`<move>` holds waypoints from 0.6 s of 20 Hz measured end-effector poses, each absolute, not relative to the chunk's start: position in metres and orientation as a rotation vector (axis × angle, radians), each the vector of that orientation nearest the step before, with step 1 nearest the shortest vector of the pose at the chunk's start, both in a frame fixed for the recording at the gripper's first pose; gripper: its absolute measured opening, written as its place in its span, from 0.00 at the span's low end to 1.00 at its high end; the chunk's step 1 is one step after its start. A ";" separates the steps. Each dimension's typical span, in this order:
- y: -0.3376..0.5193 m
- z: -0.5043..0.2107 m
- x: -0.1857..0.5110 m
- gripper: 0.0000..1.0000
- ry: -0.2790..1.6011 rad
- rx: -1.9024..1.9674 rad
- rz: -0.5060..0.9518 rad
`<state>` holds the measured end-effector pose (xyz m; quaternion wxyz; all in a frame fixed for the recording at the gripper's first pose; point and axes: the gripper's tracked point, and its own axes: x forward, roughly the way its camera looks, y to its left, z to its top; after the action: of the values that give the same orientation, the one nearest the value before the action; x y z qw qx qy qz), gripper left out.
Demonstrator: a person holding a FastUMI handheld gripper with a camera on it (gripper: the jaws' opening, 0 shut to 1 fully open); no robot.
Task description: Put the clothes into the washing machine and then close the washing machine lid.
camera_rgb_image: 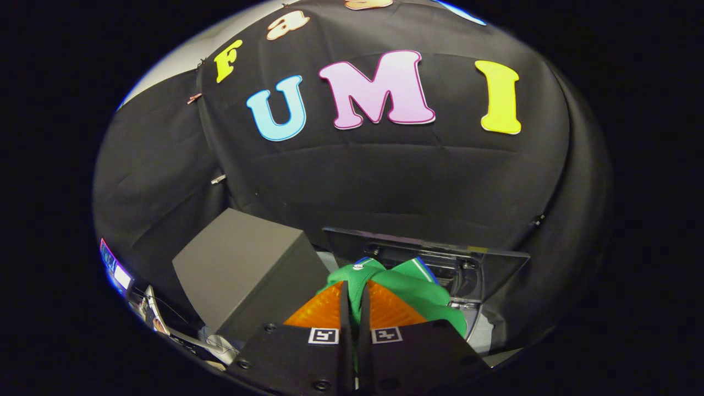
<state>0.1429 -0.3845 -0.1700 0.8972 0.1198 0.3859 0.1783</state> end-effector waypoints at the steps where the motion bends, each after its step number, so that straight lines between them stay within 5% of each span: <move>1: -0.392 -0.177 0.143 0.07 0.806 0.252 0.361; 12: -0.410 -0.245 0.131 0.07 0.910 0.262 0.283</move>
<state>0.1311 -0.4105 -0.2448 0.8803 0.1257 0.4369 0.1357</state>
